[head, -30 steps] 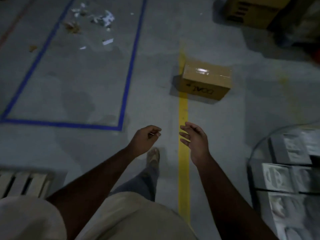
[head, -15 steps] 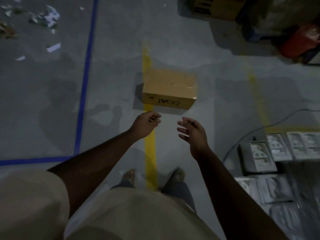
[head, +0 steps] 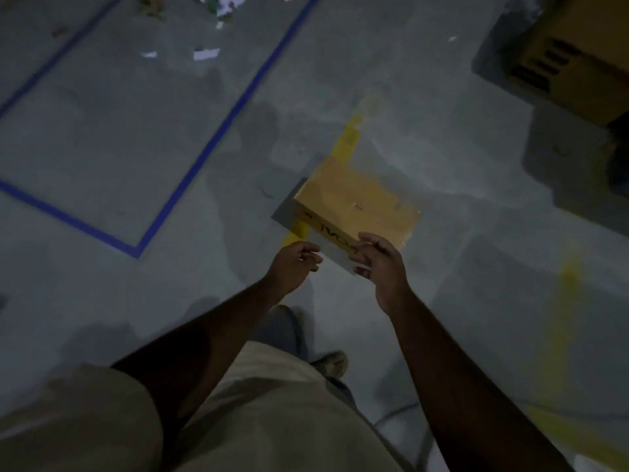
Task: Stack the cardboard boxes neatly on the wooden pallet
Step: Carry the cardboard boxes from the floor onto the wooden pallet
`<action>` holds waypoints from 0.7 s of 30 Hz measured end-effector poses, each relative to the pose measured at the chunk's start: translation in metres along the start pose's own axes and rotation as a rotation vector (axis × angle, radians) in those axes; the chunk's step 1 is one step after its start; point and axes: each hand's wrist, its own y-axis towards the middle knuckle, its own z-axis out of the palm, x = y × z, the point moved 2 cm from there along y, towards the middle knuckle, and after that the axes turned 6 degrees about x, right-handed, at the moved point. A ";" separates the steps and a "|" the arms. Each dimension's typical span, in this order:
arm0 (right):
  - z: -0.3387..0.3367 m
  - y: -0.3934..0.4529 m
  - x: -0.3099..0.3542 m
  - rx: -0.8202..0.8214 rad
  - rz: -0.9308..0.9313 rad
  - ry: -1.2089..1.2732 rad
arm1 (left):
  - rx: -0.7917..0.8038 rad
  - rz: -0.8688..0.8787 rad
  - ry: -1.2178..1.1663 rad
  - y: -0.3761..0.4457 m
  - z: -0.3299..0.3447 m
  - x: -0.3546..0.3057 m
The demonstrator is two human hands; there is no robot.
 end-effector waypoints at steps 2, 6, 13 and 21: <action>-0.013 0.033 0.021 0.050 0.019 -0.039 | -0.070 -0.029 -0.084 0.020 0.016 -0.010; -0.048 0.098 0.041 0.109 0.074 -0.142 | -0.149 -0.092 -0.163 0.083 0.055 -0.019; -0.131 0.195 0.047 0.347 0.212 -0.362 | -0.225 -0.301 -0.179 0.208 0.139 -0.005; -0.186 0.368 0.041 0.334 0.303 -0.506 | -0.342 -0.465 -0.328 0.317 0.191 0.015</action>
